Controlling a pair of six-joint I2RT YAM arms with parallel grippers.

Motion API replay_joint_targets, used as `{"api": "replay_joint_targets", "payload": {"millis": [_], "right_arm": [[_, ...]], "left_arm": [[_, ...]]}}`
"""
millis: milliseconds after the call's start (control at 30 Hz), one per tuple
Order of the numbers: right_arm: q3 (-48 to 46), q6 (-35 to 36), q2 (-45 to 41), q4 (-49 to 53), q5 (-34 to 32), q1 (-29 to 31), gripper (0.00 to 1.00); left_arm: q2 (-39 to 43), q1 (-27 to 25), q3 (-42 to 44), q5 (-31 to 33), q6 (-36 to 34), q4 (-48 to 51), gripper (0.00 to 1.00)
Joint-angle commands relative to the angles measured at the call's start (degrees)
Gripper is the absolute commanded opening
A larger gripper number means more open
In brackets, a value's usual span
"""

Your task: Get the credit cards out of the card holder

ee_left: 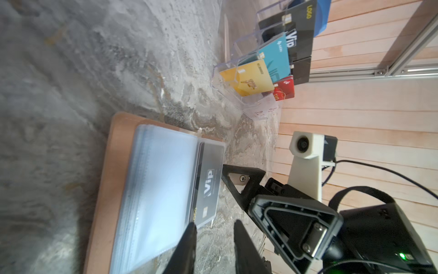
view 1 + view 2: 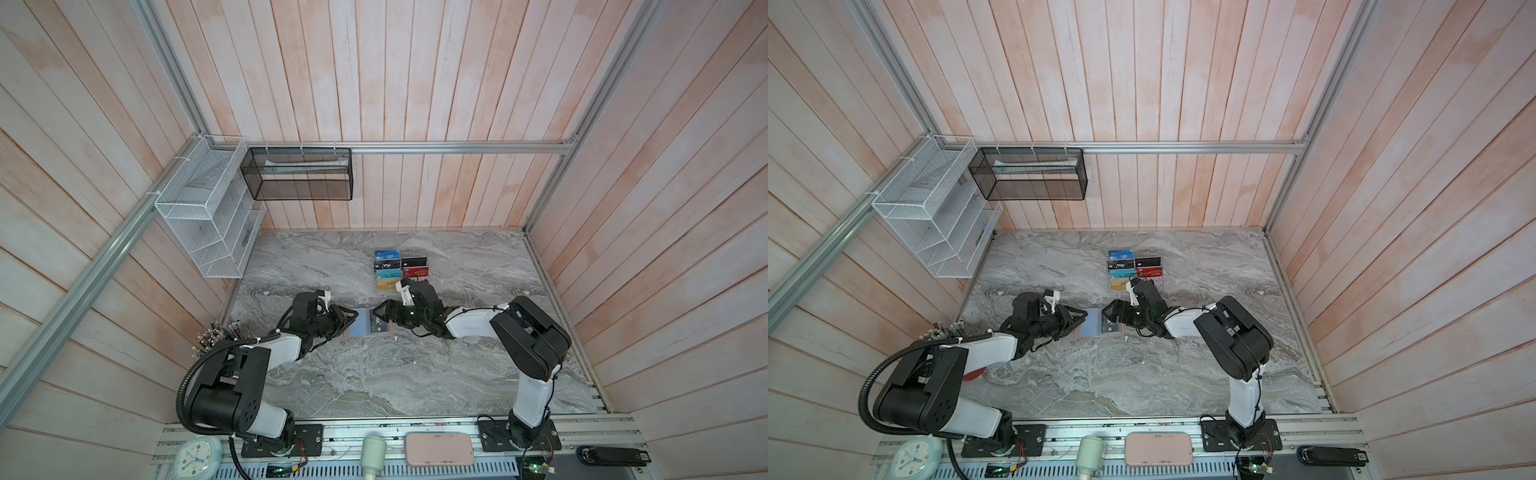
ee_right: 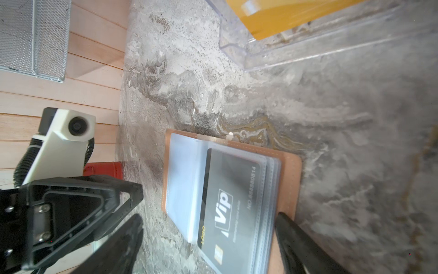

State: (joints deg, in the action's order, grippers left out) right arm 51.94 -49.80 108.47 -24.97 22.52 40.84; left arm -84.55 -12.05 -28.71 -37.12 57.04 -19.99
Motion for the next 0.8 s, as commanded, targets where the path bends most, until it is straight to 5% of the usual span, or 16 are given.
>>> {"api": "replay_joint_targets", "payload": {"millis": [0, 467, 600, 767], "right_arm": [[-3.04, -1.73, 1.13, 1.74, 1.22, -0.67, 0.89], [-5.45, -2.28, -0.25, -2.41, 3.32, -1.55, 0.83], [-5.74, -1.42, -0.44, -1.96, 2.90, -1.55, 0.83], [-6.63, -1.53, -0.19, -3.04, 3.22, -1.55, 0.83]], "left_arm": [[0.54, -0.16, -1.81, -0.81, 0.03, 1.57, 0.34], [-0.24, -1.71, -2.95, -3.55, 4.88, -1.39, 0.91], [-1.58, -3.22, -4.79, -4.31, 5.14, -1.28, 1.00], [-4.40, -4.12, -5.60, -5.56, 6.64, -3.42, 1.00]]}}
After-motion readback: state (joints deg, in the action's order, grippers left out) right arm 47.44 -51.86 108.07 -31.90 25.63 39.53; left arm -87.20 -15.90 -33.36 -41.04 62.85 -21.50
